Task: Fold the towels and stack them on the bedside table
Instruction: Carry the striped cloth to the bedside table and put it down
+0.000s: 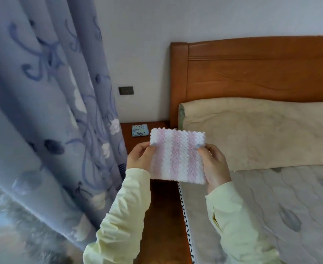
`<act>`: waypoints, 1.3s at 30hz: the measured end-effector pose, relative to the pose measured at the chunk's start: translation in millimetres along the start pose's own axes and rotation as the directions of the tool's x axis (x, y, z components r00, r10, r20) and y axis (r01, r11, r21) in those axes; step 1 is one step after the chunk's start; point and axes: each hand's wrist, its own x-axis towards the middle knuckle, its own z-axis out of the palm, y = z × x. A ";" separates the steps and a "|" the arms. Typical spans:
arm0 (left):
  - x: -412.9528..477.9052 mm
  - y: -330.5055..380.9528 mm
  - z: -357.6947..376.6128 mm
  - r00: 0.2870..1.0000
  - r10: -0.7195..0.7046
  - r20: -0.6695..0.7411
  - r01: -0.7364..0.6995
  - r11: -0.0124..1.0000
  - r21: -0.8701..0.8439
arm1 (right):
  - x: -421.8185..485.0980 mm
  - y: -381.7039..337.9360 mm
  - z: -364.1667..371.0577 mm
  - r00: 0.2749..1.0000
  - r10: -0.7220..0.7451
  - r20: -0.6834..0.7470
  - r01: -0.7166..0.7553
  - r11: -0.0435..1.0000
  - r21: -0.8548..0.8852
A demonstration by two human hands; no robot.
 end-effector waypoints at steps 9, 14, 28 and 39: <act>100.0 4.0 50.2 0.997 -0.064 -0.046 0.064 0.998 0.000 | 106.5 -1.3 26.7 0.999 0.043 0.009 -0.042 0.997 -0.065; 162.0 4.6 67.0 0.996 -0.094 -0.010 0.094 0.994 0.053 | 162.4 1.2 54.2 0.999 0.051 0.006 -0.050 0.997 -0.051; 365.1 -2.7 96.7 0.983 -0.181 0.030 0.177 0.979 0.104 | 327.6 24.7 154.7 0.995 0.094 -0.015 -0.095 0.988 -0.121; 451.1 -64.9 132.1 0.956 -0.289 -0.055 0.294 0.939 0.180 | 419.5 82.7 181.0 0.988 0.148 -0.044 -0.155 0.958 -0.242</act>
